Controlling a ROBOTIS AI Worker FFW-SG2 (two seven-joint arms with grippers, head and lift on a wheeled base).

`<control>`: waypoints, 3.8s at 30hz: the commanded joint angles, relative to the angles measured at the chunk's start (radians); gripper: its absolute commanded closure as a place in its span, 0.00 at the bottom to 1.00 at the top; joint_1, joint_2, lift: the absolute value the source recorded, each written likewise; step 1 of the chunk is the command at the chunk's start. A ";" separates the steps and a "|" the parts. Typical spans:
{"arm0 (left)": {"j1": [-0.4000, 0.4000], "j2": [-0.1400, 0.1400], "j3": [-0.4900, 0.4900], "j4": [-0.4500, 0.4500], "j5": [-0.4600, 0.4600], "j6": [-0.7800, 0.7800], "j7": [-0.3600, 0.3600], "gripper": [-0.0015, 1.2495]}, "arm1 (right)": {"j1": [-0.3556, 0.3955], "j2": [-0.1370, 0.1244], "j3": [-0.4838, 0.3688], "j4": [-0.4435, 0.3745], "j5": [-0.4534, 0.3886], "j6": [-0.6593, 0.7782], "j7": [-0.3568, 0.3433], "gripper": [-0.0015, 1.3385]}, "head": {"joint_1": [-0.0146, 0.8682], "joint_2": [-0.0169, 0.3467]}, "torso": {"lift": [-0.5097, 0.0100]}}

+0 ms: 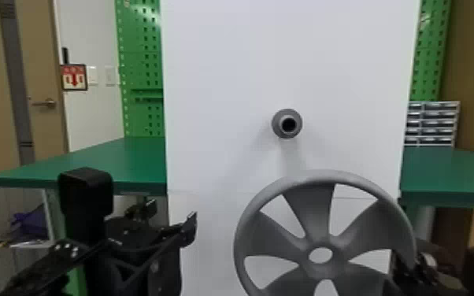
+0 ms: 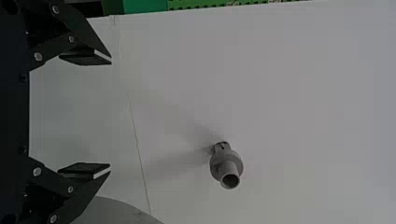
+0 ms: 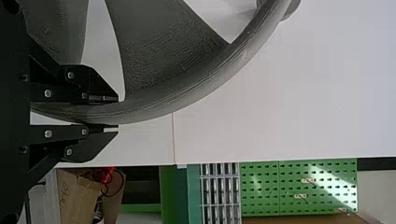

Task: Hold the wheel and insert it

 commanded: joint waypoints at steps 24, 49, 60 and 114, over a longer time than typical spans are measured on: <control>0.009 -0.002 0.008 0.000 -0.019 -0.015 0.000 0.35 | 0.078 0.010 0.005 0.199 0.037 -0.139 -0.001 0.87 | 0.22 0.32 | 0.03; 0.009 -0.002 -0.001 0.002 -0.033 -0.016 0.000 0.35 | 0.015 0.019 -0.010 0.020 0.045 0.036 -0.001 0.87 | 0.22 0.32 | 0.03; 0.007 -0.002 -0.003 0.005 -0.035 -0.018 0.000 0.35 | -0.007 0.018 -0.012 -0.014 0.034 0.068 -0.001 0.87 | 0.22 0.32 | 0.03; 0.007 -0.002 -0.021 0.021 -0.044 -0.038 0.000 0.35 | -0.297 0.022 -0.048 -0.083 -0.081 0.398 0.001 0.87 | 0.22 0.32 | 0.03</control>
